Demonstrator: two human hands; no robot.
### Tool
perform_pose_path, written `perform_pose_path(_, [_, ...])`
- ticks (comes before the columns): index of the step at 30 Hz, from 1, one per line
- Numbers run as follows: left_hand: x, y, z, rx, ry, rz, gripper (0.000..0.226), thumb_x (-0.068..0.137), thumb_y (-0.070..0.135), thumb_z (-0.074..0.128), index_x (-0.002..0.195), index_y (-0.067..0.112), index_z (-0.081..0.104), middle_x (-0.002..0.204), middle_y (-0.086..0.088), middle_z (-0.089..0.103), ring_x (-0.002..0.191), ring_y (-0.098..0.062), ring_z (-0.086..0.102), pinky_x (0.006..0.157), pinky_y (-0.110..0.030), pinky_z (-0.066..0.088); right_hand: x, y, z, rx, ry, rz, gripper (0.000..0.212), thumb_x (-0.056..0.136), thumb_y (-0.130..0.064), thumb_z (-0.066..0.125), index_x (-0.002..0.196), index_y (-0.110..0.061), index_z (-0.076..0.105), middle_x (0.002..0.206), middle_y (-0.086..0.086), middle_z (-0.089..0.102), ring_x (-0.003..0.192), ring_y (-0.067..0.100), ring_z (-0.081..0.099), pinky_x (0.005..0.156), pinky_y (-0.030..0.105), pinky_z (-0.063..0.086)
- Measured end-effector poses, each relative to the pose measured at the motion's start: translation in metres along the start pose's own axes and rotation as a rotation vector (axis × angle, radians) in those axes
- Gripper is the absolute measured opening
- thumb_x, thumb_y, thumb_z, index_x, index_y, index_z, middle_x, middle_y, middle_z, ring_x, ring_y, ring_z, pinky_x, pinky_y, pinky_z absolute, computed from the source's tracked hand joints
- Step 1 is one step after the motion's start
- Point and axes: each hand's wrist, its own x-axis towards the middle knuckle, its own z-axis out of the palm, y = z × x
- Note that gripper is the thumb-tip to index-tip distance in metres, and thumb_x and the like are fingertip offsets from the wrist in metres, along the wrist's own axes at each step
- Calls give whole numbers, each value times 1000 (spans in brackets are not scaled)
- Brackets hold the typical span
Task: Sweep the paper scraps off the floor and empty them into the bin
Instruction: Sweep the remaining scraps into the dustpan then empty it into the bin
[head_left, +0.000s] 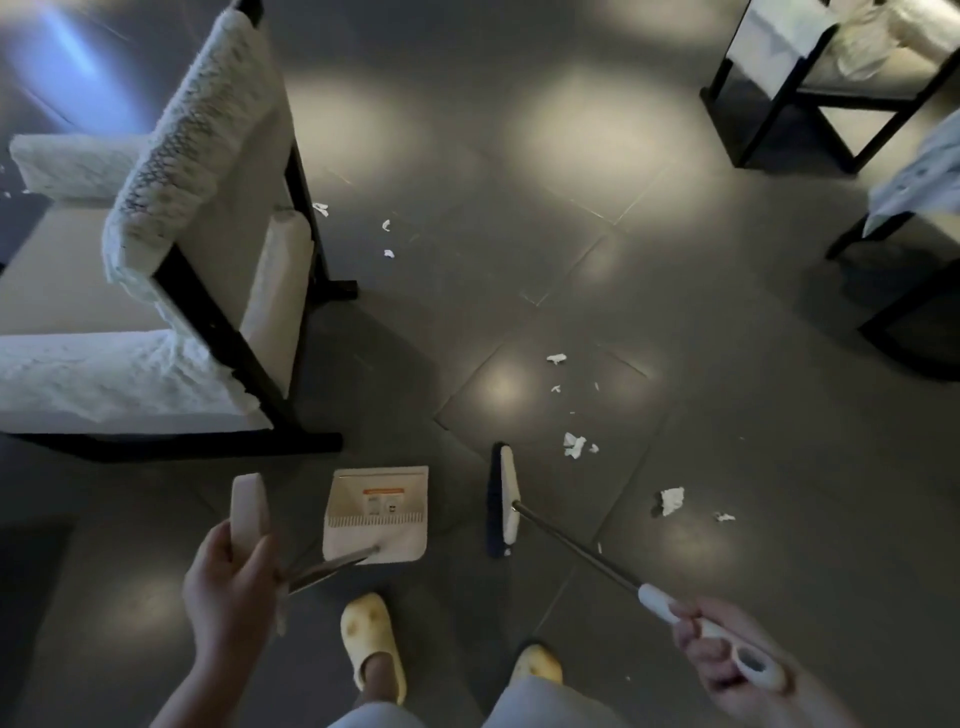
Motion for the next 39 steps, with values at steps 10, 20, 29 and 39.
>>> perform_pose_path(10, [-58,17,30,-193,93,-42,9,87,6,63,83,-1,60,62,-13,56,43,-8,52,35,-13,36,-24,-13,-25,-278,4,16,92,41,3,82,127,-13,55,43,7,36,20,17,33,24,15,29])
perform_pose_path(20, [-38,49,51,-221,52,38,12,71,29,70,72,23,59,52,6,51,49,-22,53,33,-33,36,-30,-66,44,-267,-67,-142,72,59,-1,71,126,-13,49,44,4,39,21,8,33,23,10,26])
perform_pose_path(29, [69,89,85,-195,-92,61,22,80,-2,74,84,18,67,62,-6,60,55,-20,54,48,-28,47,-2,-167,148,-146,-226,-85,86,58,11,76,133,-15,45,41,5,37,19,11,36,20,16,30])
perform_pose_path(39, [195,159,106,-238,-110,46,15,82,-5,71,87,9,66,60,-11,59,52,-26,53,38,-17,40,19,-273,234,-112,-410,-11,79,47,28,70,112,-13,54,38,8,36,18,18,36,21,22,34])
